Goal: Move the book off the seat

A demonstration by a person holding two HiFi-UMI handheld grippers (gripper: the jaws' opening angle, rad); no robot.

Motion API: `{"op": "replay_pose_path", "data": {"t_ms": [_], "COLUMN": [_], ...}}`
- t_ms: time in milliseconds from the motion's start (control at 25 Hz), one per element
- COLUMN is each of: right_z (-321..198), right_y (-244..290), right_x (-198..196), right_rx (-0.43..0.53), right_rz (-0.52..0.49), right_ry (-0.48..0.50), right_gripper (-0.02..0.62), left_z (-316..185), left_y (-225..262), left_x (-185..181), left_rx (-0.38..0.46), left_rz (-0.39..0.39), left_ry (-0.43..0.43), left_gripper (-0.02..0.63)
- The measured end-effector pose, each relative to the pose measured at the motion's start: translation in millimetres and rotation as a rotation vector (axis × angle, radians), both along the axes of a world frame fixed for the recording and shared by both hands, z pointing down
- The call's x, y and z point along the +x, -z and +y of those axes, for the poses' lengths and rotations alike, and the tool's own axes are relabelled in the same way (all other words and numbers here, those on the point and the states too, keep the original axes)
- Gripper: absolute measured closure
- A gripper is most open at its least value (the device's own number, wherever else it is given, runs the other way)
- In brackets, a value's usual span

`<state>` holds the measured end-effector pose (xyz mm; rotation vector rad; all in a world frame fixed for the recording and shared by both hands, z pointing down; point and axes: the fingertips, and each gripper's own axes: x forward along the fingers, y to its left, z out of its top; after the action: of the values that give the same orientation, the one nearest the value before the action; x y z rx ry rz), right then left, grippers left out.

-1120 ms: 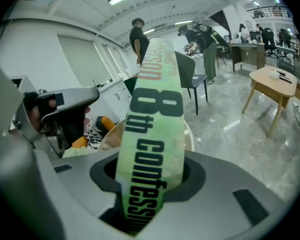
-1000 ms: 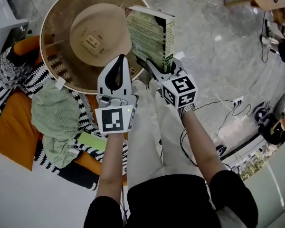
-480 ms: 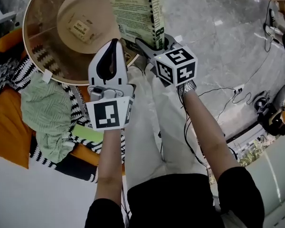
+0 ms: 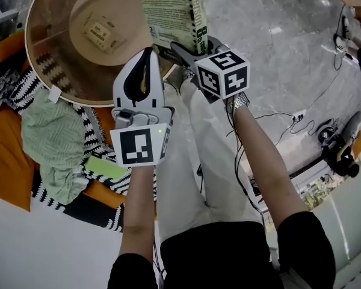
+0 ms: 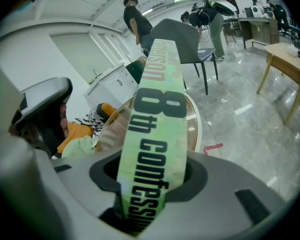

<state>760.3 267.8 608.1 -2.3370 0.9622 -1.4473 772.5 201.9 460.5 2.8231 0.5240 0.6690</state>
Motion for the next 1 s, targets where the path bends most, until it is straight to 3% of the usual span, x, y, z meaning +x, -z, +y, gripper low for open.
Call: {"op": "replay_pose_path", "data": {"t_ms": [320,1000], "right_z": [13.5,42.7], "right_y": [-12.3,-44.4], "right_x": [7.0,12.5], "right_rx": [-0.035,-0.006], "right_rz": [-0.031,-0.117], "right_ry": [0.018,-0.072], "right_gripper": [0.393,0.288], "left_z": [2.1,10.1], "left_y": [-7.1,-16.6], "left_x": [0.0,2.4], "left_rx": [0.004,0.003], "left_rz": [-0.012,-0.026], "left_ry": [0.018,0.014], "left_gripper": [0.597,0.597]}}
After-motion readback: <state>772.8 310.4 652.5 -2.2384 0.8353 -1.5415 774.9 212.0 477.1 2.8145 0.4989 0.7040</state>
